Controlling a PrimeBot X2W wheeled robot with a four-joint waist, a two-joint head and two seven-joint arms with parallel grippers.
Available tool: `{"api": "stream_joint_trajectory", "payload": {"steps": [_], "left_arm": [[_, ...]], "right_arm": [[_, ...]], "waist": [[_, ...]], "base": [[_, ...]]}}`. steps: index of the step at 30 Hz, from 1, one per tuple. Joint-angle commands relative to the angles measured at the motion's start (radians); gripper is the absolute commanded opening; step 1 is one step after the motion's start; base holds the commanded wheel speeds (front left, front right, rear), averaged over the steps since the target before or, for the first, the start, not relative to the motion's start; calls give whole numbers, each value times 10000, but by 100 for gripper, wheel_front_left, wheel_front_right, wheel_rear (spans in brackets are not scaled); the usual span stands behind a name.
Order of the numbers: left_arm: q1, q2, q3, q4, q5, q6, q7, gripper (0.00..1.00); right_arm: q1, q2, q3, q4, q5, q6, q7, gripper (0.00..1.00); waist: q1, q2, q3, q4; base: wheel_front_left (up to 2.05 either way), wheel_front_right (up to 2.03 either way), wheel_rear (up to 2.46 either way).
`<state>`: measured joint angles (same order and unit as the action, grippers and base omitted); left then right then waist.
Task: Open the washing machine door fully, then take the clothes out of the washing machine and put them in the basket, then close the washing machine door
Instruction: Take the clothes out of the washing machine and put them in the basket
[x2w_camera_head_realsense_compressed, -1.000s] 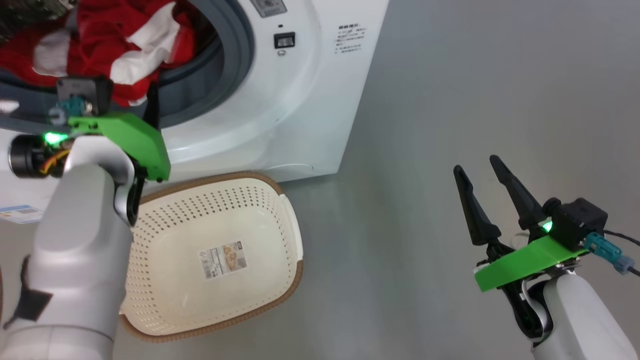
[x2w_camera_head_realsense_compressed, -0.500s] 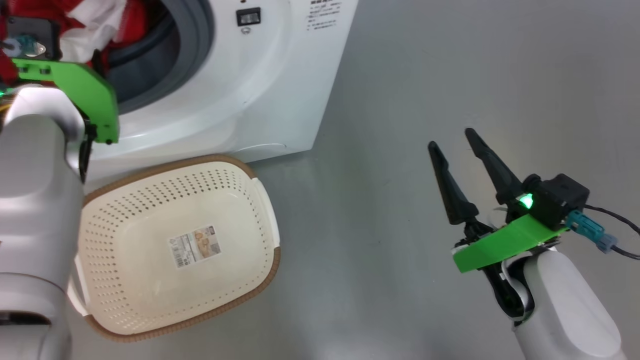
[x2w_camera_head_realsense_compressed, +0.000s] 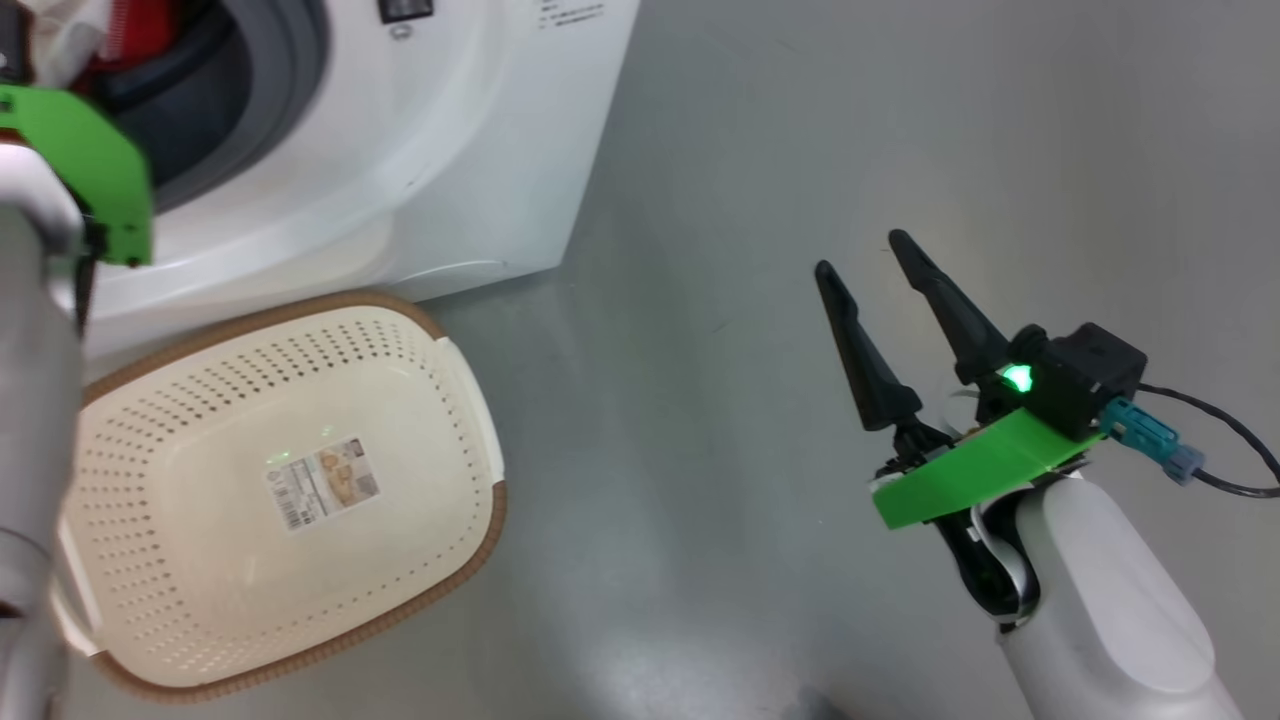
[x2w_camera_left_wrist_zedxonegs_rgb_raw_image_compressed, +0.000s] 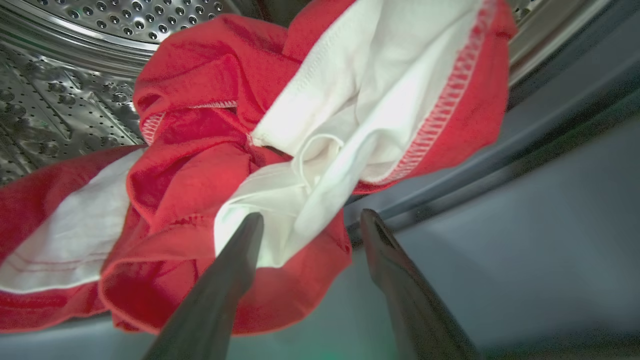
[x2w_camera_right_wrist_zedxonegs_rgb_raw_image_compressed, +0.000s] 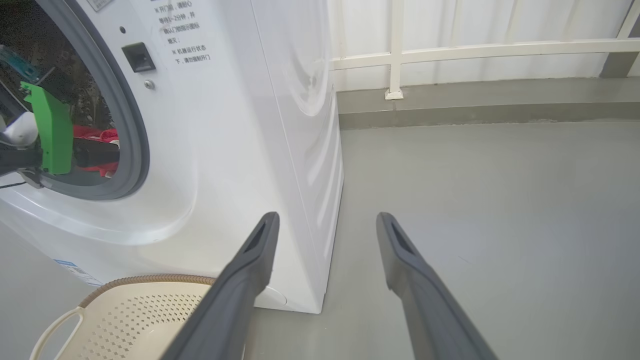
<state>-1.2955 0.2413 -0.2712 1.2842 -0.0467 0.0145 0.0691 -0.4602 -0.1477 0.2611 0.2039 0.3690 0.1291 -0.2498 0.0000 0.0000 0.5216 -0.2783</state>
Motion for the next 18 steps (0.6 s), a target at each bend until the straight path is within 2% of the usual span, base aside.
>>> {"api": "stream_joint_trajectory", "payload": {"steps": [1, 17, 18], "left_arm": [[-335, 546, 20, -180, 42, 61, -10, 100], [-560, 1101, -353, -12, 74, 88, -358, 100], [-576, 1112, -352, -10, 50, 91, -456, 91]], "right_arm": [[-103, 104, 247, -240, 51, 16, -120, 100], [-296, 294, 566, -233, 185, 16, -120, 100], [-303, 305, 566, -234, 187, 16, -120, 100]], "waist": [[0, 0, 108, -147], [0, 0, 361, -744], [0, 0, 376, -758]], "base": [[0, 0, 0], [0, 0, 0], [0, 0, 0]]}}
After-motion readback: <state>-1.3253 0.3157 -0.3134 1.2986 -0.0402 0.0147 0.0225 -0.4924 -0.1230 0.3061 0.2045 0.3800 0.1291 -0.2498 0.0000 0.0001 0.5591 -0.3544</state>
